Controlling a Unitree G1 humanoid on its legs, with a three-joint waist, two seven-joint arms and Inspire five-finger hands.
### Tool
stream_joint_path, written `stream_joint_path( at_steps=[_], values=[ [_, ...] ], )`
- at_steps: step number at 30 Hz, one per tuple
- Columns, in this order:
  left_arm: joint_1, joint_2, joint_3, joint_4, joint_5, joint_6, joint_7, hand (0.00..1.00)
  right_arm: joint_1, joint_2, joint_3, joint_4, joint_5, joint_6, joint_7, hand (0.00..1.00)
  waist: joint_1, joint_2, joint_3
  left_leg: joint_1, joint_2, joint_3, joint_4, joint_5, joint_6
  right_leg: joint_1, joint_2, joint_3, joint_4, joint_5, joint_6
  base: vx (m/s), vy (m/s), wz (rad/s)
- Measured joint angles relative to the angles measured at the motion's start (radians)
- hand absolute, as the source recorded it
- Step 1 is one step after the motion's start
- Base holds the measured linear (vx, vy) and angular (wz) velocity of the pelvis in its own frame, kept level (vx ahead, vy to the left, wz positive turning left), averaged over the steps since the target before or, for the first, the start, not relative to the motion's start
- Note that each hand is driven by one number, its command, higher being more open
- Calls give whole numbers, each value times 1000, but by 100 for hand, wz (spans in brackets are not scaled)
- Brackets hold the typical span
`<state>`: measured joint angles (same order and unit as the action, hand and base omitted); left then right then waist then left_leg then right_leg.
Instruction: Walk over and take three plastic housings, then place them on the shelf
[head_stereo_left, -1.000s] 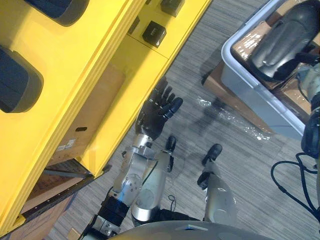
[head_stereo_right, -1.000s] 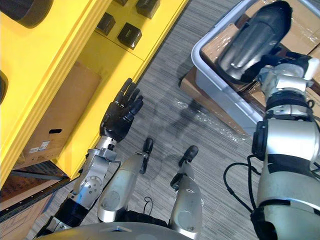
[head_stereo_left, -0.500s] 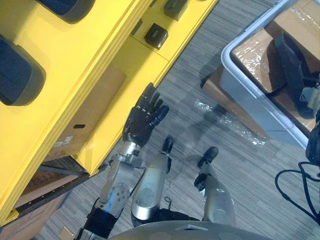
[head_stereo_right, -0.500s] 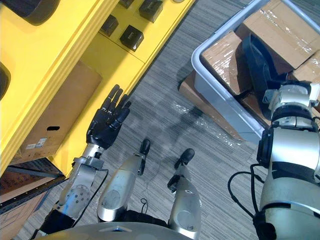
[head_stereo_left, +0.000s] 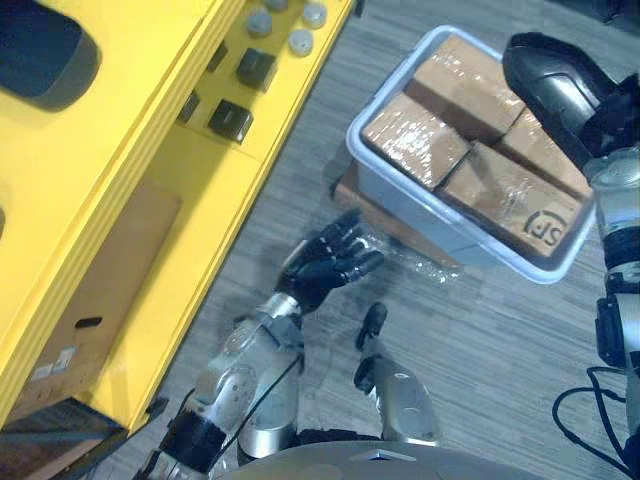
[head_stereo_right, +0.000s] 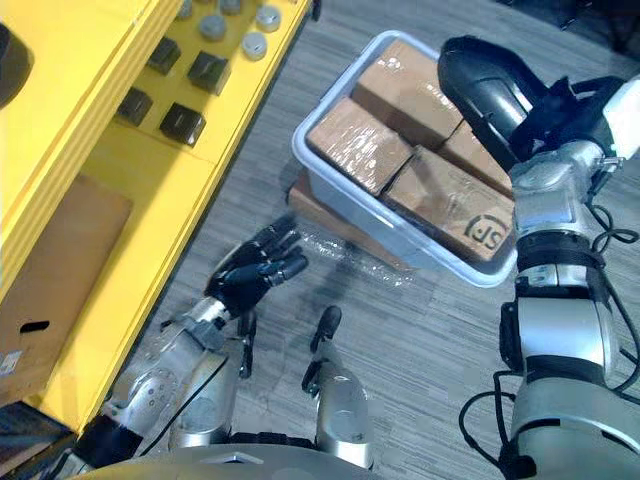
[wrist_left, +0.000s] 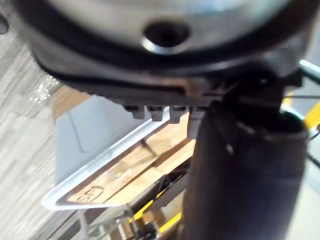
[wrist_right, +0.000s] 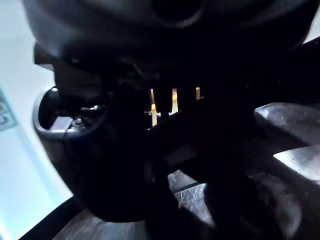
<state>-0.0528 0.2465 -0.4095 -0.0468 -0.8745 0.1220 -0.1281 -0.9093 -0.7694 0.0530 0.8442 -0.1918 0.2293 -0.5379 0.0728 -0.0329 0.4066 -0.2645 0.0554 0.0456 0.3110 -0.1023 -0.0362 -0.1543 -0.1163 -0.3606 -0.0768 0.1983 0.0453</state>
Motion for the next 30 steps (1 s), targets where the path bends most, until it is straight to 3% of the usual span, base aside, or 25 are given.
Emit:
stream_joint_path(
  at_steps=[4, 12, 18, 22, 30],
  values=[
    [-138, -41, -30, 167, -89, 63, 41, 100, 67, 48, 44, -93, -62, -49, -6, 0, -35, -10, -51, 35, 7, 41, -26, -3, -4, -1, 3, 43, 0, 3, 4, 63, 59, -31],
    [-384, -93, -44, 444, -278, 47, 119, 100, 124, 89, 96, -198, -137, -149, -16, 0, -86, -11, -52, 59, 11, 103, -41, -8, -4, -18, 5, 101, -1, 1, 11, -22, 43, -23],
    [-494, -102, -21, 506, -432, -13, 124, 100, 199, 162, 96, -303, -197, -250, -19, 0, -110, -22, -59, 64, 21, 137, -52, -10, -8, -35, 17, 129, 0, 13, 16, -6, 29, -16],
    [-552, -145, 7, 509, -533, -84, 123, 100, 231, 237, 97, -303, -213, -269, -19, 0, -118, -22, -60, 74, 19, 144, -59, -10, -7, -34, 16, 146, 0, 25, 29, -4, 68, -8],
    [-567, -172, 18, 512, -655, -140, 100, 100, 271, 317, 139, -308, -235, -304, -18, 0, -132, -23, -61, 85, 6, 155, -69, -8, -2, -34, 3, 163, 0, 29, 33, -26, 63, -4]
  ],
)
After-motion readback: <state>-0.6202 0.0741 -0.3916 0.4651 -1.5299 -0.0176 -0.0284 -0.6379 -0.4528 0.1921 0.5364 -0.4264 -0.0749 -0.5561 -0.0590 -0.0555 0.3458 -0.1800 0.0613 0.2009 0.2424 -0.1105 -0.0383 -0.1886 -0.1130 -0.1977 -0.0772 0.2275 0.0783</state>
